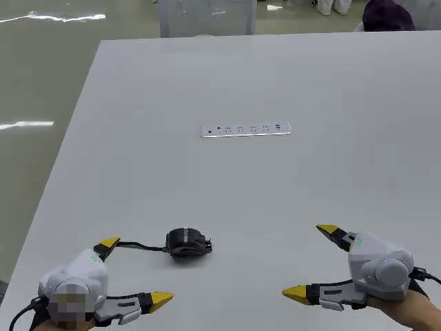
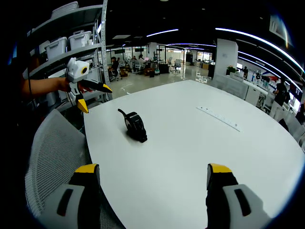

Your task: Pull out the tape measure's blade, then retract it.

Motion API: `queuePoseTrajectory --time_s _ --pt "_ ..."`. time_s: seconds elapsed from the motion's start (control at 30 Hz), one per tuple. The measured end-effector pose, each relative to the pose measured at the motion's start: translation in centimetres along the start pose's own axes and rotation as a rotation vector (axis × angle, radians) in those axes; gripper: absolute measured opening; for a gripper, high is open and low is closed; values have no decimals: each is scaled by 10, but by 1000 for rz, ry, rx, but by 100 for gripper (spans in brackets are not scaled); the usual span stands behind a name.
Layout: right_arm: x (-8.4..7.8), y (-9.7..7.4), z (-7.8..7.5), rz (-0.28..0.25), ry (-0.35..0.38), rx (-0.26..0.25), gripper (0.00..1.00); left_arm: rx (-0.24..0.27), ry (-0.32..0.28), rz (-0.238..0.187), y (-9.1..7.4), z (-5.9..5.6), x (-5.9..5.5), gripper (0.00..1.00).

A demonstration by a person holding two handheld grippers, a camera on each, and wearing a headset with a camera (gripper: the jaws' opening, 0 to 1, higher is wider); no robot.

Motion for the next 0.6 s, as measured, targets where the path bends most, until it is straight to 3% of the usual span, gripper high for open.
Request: queuePoseTrajectory --time_s 0.6 --pt "-3 9 -13 21 -44 33 88 -18 52 21 13 10 2 88"
Point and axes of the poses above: the centre of the closed fingertips' face, and the gripper's own axes: y roughly forward along the fingers, z roughly to its left, x roughly out of its top, the point moved 8 cm from there along -y, roughly backward along the fingers, and after that the axes turned 5 degrees about z, right-handed, at the moved point
